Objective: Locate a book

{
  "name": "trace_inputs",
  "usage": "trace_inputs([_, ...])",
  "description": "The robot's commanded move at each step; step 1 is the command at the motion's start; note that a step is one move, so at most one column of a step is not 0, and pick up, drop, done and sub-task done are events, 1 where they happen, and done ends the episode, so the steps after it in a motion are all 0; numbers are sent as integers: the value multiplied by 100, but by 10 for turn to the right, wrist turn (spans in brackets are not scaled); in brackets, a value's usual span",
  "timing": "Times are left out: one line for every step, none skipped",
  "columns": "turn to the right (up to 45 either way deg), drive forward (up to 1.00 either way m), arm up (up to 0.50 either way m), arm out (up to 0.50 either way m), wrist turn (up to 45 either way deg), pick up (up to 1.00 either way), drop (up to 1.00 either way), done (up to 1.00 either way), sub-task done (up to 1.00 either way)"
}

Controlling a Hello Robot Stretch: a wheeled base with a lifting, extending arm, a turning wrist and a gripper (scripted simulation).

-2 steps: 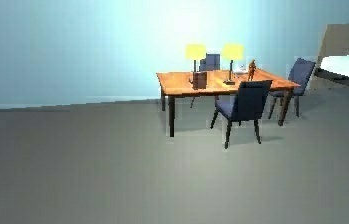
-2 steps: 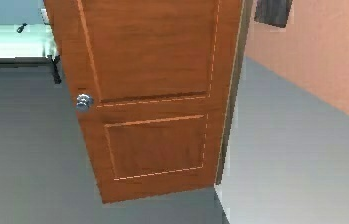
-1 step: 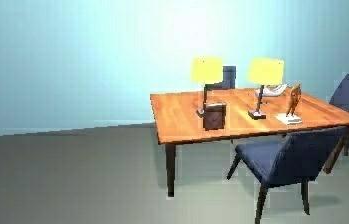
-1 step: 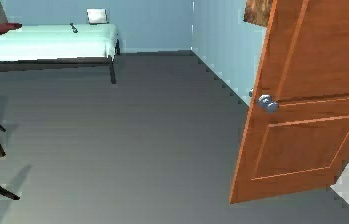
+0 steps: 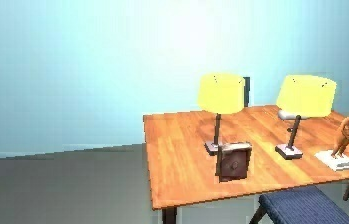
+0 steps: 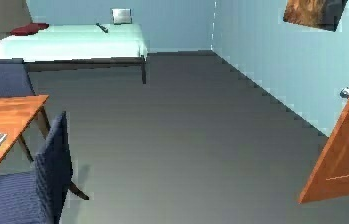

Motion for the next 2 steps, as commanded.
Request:
trace_inputs([180, 0, 0, 0, 0, 0, 0, 0, 0])
trace_inputs([0, 0, 0, 0, 0, 0, 0, 100, 0])
